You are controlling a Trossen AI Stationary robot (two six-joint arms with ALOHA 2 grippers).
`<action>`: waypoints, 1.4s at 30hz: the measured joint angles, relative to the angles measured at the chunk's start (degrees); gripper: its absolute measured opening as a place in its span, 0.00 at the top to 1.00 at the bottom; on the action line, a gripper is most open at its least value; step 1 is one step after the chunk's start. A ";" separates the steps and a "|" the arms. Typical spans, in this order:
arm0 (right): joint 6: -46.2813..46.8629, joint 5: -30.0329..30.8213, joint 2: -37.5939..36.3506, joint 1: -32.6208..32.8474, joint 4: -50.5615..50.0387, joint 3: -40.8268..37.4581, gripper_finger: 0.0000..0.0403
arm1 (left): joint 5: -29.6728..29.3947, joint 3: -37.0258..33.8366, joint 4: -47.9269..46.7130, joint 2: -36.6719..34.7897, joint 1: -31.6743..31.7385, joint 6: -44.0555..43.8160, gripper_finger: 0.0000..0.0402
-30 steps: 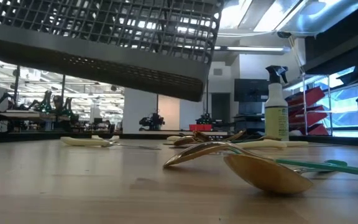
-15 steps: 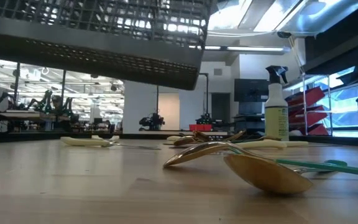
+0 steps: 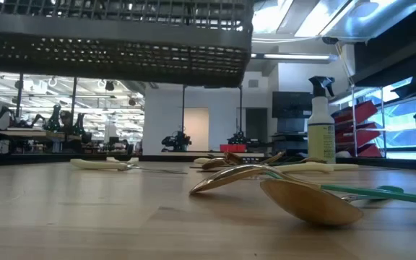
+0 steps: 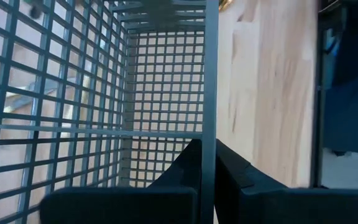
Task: Sort silverware
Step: Move the silverware tray to standing position
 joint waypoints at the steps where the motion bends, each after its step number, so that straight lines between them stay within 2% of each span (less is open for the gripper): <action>1: 0.00 -0.12 -0.81 0.00 2.03 -1.85 1.00 | 0.12 -2.21 1.52 -1.67 0.00 -0.32 1.00; 8: -0.08 -1.68 -3.85 -0.02 15.88 -10.61 1.00 | 0.86 -16.14 13.05 -13.67 0.02 -0.21 1.00; 12: -1.47 -3.41 -3.85 -0.02 25.43 -14.94 1.00 | -0.57 -22.78 16.69 -19.75 -0.32 -0.71 1.00; 16: -1.51 -3.43 -3.85 -0.04 29.29 -17.62 1.00 | -1.42 -28.13 18.65 -23.59 -1.72 -2.98 1.00; 22: -1.29 -3.43 -3.84 -0.04 34.48 -20.03 1.00 | -0.52 -33.47 18.61 -24.43 -4.44 -9.24 1.00; 26: -1.46 -3.15 -3.83 -0.04 38.36 -21.92 1.00 | -0.28 -35.21 21.75 -23.88 -7.52 -11.11 1.00; 35: -1.51 -2.91 -3.83 -0.04 44.81 -24.91 1.00 | -1.72 -36.30 18.73 -23.09 -15.69 -19.08 1.00; 42: -1.53 -2.86 -3.81 -0.04 44.86 -25.06 1.00 | -3.13 -36.32 16.21 -21.76 -19.06 -22.59 1.00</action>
